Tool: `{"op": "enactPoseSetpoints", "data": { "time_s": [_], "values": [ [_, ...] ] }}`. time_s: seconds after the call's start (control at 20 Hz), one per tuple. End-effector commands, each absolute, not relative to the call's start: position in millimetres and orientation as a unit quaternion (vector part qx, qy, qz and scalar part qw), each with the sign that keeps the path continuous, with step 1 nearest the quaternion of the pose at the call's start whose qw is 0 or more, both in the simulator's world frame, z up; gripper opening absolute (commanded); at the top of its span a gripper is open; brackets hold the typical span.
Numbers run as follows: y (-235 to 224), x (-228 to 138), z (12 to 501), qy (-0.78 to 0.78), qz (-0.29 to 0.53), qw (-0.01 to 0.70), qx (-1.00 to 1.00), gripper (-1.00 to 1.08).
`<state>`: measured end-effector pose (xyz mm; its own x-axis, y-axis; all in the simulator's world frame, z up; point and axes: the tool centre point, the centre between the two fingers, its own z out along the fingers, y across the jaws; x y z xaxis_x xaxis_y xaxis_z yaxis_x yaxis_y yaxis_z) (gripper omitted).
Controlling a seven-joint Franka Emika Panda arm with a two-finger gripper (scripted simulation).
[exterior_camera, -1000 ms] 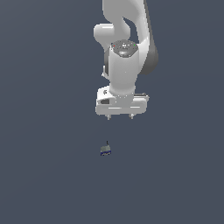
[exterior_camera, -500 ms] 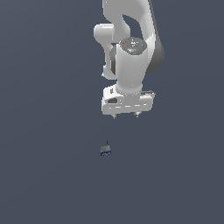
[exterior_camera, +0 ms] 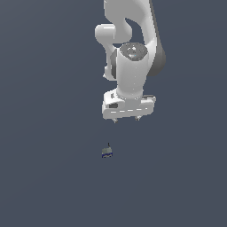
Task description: Pick up the object and move it to a goal position.
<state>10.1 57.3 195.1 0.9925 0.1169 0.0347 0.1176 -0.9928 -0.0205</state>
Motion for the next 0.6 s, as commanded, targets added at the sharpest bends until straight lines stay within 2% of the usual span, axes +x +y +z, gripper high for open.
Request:
{"op": "enactPoseSetpoints", "data": {
  "time_s": [0.0,0.55],
  "values": [
    [51.5,15.7,187.6,-0.061,-0.015,0.011,-0.998,1.00],
    [4.6,55.0,122.4,-0.082,-0.007,0.005,-0.997,1.00]
  ]
}}
